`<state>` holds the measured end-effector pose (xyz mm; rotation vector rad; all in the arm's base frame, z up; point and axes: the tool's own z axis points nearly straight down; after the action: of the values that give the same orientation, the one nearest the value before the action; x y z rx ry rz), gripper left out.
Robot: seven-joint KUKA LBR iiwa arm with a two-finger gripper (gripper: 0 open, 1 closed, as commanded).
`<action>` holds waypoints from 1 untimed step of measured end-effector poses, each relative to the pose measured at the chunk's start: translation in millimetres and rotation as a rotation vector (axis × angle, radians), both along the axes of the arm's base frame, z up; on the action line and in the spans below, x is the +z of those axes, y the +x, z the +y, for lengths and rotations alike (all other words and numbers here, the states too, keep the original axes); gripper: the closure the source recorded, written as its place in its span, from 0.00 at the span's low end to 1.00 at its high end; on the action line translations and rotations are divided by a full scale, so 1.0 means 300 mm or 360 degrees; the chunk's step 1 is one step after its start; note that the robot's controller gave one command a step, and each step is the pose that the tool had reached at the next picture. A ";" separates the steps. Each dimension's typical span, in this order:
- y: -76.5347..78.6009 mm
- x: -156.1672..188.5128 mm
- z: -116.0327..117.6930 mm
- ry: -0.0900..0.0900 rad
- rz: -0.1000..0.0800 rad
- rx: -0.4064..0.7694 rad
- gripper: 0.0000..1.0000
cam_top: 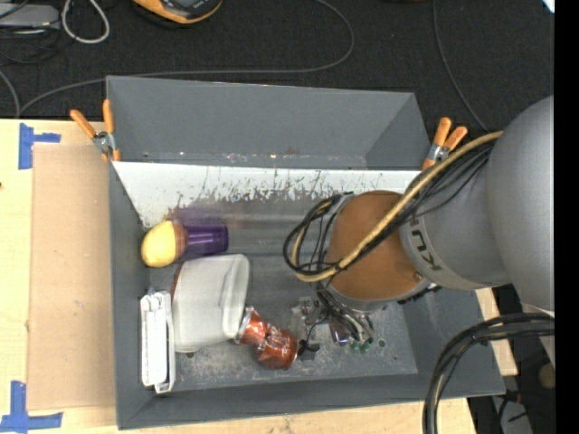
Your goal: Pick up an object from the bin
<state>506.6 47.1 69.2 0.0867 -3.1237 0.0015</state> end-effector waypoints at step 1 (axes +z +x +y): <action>0.027 0.044 0.199 0.0003 0.0006 0.0226 0.00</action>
Offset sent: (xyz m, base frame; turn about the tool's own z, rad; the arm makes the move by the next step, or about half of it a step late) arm 0.0000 0.0000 0.0000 0.0000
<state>514.8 106.7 82.5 0.3073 -3.1060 0.0003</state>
